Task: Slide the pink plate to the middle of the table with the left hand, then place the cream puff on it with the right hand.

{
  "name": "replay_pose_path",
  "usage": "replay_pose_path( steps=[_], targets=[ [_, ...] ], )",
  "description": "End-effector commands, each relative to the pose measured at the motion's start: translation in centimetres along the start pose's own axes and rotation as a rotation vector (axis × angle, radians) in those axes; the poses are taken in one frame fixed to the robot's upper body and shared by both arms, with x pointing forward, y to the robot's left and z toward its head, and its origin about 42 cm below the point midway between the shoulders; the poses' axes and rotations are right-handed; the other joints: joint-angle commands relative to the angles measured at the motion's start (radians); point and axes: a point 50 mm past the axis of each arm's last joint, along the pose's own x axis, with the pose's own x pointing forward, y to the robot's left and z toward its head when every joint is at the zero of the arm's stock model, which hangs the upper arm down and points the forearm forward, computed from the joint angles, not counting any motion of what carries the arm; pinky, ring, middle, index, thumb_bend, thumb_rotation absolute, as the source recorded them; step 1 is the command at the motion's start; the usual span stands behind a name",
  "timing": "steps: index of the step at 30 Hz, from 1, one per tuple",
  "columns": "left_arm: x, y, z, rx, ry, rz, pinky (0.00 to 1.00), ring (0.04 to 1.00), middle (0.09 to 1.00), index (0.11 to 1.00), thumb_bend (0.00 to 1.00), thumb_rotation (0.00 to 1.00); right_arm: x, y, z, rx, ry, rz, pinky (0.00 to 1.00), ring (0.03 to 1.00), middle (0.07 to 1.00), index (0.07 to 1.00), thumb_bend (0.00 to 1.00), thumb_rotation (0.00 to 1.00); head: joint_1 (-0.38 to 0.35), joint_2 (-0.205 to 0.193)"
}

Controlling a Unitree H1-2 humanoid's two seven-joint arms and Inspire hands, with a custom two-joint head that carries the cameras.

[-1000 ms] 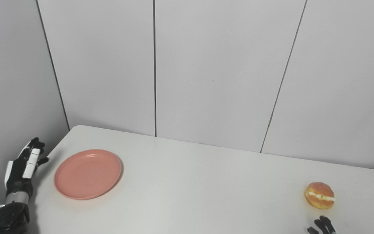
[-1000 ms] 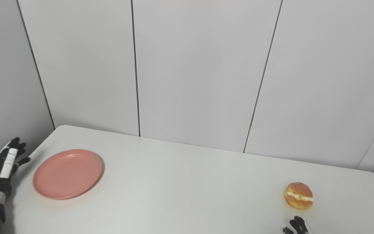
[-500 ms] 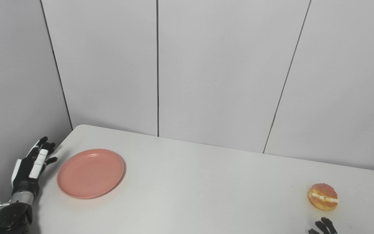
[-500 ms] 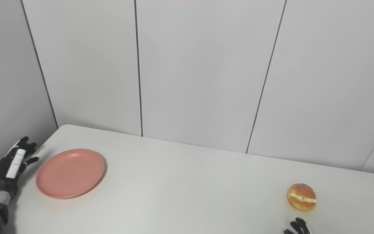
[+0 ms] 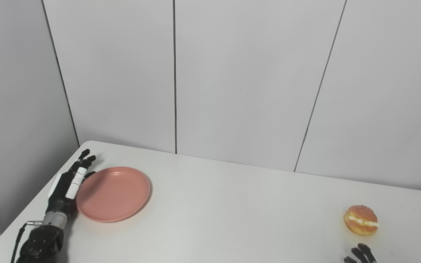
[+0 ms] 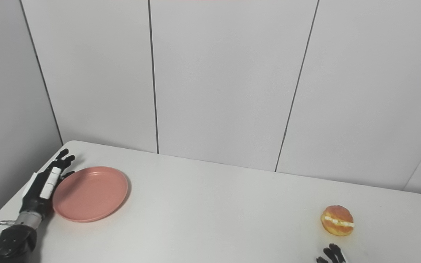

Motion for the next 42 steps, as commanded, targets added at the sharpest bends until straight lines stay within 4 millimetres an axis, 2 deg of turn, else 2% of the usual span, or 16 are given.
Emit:
replay_pose_path(
  steps=[1,7,11,16,21,22,25,28,37,42],
  targets=[
    [-0.8,-1.0,-1.0,-0.014,0.021,-0.005,0.90,0.994,0.944,0.956,0.87,0.92,-2.2,0.7,-2.7,0.039,0.137,-0.001,0.85,0.873,0.930,0.935,0.87,1.00,0.000,0.002],
    [-0.7,-1.2,-1.1,-0.012,0.025,-0.013,0.87,0.975,0.941,0.959,0.90,0.92,-2.2,0.8,-2.6,0.038,0.138,0.000,0.85,0.869,0.927,0.934,0.88,0.99,-0.003,0.004],
    [-0.8,-1.8,-0.8,-0.042,0.004,-0.038,0.90,0.987,0.955,0.965,0.89,0.90,-2.2,0.8,-2.6,0.041,0.139,0.000,0.85,0.868,0.925,0.934,0.87,0.99,-0.004,0.004],
    [-1.0,-2.2,-1.5,-0.046,0.032,-0.065,0.89,0.995,0.962,0.973,0.90,0.88,-2.2,0.8,-2.5,0.032,0.140,0.001,0.85,0.867,0.925,0.933,0.87,1.00,-0.008,0.006],
    [-1.4,-4.0,-1.0,-0.045,0.028,-0.096,0.85,0.953,0.933,0.954,0.93,0.86,-2.3,0.9,-2.4,0.026,0.140,0.001,0.84,0.865,0.927,0.933,0.87,0.99,-0.012,0.012],
    [-1.4,-4.2,-0.9,-0.044,0.029,-0.102,0.86,0.956,0.938,0.957,0.89,0.86,-2.3,0.9,-2.4,0.024,0.140,0.001,0.84,0.864,0.925,0.932,0.87,1.00,-0.012,0.012],
    [-1.6,-5.2,-0.5,-0.039,0.033,-0.120,0.84,0.958,0.944,0.950,0.84,0.87,-2.4,1.0,-2.4,0.021,0.139,0.001,0.84,0.865,0.924,0.932,0.88,1.00,-0.015,0.015],
    [-1.7,-6.2,-0.3,-0.036,0.041,-0.128,0.82,0.946,0.930,0.937,0.85,0.88,-2.4,1.1,-2.3,0.023,0.139,0.001,0.84,0.861,0.922,0.929,0.87,1.00,-0.018,0.016],
    [-2.1,-8.2,0.4,-0.060,0.057,-0.166,0.85,0.952,0.936,0.948,0.86,0.86,-2.4,1.4,-2.3,0.024,0.139,-0.001,0.83,0.850,0.912,0.918,0.89,0.98,-0.024,0.021],
    [-2.2,-9.1,0.6,-0.048,0.055,-0.189,0.86,0.949,0.934,0.947,0.83,0.88,-2.4,1.5,-2.2,0.024,0.140,0.001,0.83,0.850,0.911,0.916,0.89,0.97,-0.029,0.023]
  ],
)
